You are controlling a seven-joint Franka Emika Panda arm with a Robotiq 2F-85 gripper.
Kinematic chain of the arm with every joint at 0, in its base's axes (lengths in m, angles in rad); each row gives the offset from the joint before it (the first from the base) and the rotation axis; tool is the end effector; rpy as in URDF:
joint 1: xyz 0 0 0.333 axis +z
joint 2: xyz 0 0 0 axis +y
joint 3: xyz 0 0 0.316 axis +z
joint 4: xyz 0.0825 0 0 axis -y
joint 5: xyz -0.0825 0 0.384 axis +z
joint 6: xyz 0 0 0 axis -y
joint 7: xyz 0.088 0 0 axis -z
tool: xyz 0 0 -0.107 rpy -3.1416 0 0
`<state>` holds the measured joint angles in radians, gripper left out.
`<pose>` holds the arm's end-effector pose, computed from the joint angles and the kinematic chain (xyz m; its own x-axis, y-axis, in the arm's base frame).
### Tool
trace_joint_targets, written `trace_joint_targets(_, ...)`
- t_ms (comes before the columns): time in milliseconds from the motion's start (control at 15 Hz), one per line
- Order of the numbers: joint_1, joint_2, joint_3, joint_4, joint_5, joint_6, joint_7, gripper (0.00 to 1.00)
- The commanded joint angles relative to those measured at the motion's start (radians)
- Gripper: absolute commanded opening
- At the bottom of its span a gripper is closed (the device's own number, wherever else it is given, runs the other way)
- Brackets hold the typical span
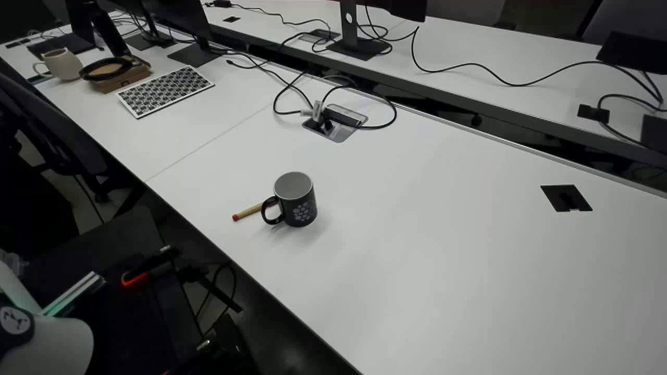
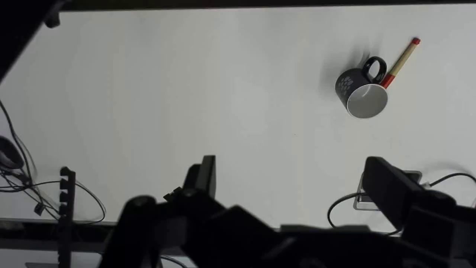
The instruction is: Move the black mug to the left
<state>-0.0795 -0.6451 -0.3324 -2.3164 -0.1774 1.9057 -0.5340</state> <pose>0.3394 -0.1895 0.5785 0.9593 0.2086 0.1904 0.1950 -0.9769 0.0876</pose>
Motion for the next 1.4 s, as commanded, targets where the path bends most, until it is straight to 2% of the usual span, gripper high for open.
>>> trace_joint_targets(0, -0.006, 0.002, 0.005, 0.002, 0.004, -0.001, -0.003, 1.0)
trace_joint_targets(533, -0.003, 0.022, 0.032, -0.046, -0.002, -0.017, 0.01, 1.0)
trace_joint_targets(1067, 0.061, 0.051, 0.023, -0.047, 0.137, -0.138, -0.054, 1.0)
trace_joint_targets(1133, 0.038, 0.041, 0.039, -0.061, 0.104, -0.108, -0.026, 1.0)
trace_joint_targets(1333, 0.045, 0.044, 0.04, -0.061, 0.119, -0.116, -0.029, 1.0)
